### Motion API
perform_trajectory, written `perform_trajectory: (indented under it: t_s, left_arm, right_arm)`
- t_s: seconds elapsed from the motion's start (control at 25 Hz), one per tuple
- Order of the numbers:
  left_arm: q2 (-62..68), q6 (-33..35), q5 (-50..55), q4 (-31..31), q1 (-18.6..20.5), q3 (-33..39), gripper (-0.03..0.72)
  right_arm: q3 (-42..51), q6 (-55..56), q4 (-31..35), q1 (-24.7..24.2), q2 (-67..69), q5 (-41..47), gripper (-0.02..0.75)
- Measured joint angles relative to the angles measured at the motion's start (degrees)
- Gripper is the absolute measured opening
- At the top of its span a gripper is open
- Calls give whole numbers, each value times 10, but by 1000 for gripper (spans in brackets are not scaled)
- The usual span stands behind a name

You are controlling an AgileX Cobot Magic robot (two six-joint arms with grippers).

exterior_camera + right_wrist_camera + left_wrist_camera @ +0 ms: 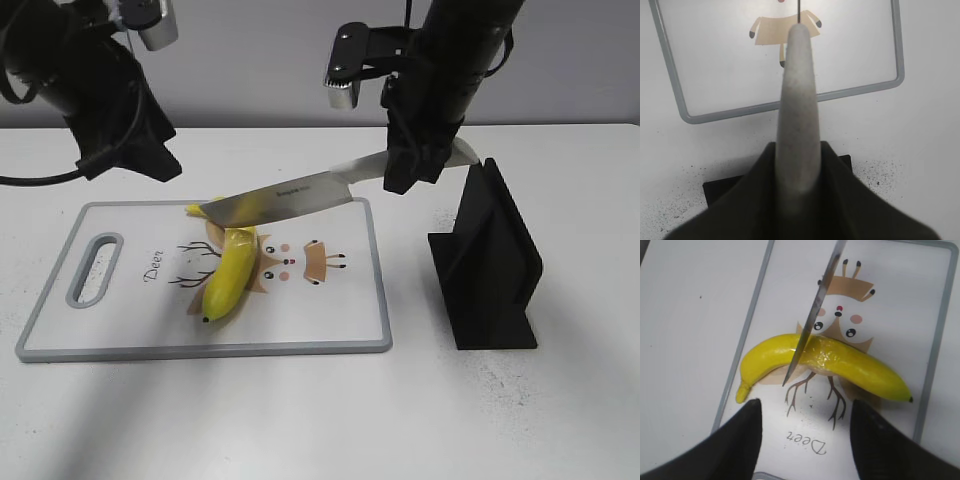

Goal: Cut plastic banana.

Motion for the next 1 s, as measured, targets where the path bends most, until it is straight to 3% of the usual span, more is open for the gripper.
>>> perform_trajectory:
  t_s: [0.36, 0.68, 0.88, 1.0]
  left_arm:
    - [-38, -138, 20, 43, 1, 0, 552]
    - [-107, -424, 44, 176, 7, 0, 551]
    - [-120, -553, 158, 194, 45, 0, 551]
    - [-130, -601, 171, 194, 71, 13, 551]
  right_arm:
    - [0, 7, 0, 0, -25, 8, 162]
    - [0, 158, 5, 0, -82, 26, 162]
    - [0, 221, 10, 0, -101, 72, 162]
    - [0, 289, 14, 0, -116, 73, 162]
